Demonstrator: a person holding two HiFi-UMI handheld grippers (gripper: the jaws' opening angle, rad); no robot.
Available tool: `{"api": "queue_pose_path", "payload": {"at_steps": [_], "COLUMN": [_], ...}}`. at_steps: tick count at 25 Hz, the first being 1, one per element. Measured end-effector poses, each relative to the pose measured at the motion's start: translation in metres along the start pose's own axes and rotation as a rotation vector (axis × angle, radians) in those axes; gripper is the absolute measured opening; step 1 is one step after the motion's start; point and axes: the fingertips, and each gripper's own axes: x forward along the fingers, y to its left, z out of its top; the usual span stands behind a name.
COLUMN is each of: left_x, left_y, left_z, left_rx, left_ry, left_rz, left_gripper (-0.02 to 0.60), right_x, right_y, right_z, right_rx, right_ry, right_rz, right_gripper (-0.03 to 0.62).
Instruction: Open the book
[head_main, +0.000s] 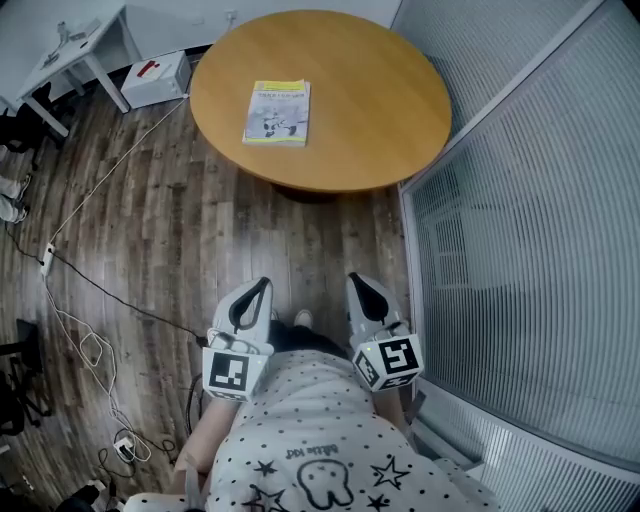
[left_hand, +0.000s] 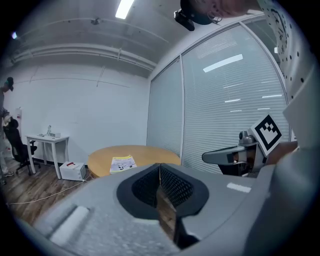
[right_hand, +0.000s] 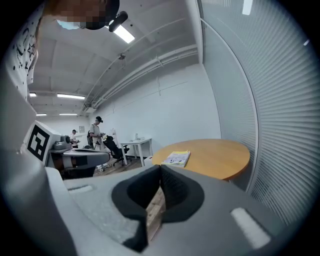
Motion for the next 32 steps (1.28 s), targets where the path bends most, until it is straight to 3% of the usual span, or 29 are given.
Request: {"api": "queue_pose_path", "payload": {"at_steps": [5, 15, 25, 32], "left_x": [0.004, 0.015, 0.011, 0.023], "left_y": [-0.003, -0.017, -0.008, -0.005], "left_z": [-0.003, 0.005, -0.001, -0.003], "left_rx": [0.036, 0.035, 0.015, 0.006], "left_ry": [-0.002, -0.015, 0.004, 0.024], "left_rz": [0.001, -0.002, 0.059, 0.048], "left_gripper": [0.014, 0.014, 0.014, 0.014], "right_x": [-0.003, -0.017, -0.031, -0.022], "right_y": [-0.005, -0.031, -0.06, -0.069], "right_z": [0.002, 0.016, 0.008, 0.006], "right_rx": [-0.006, 0.002, 0.024, 0.038], "right_ry": [-0.006, -0.062, -0.039, -0.01], "right_rz": [0.005, 0.001, -0.051, -0.061], "right_gripper": [0.003, 0.003, 0.005, 0.005]}}
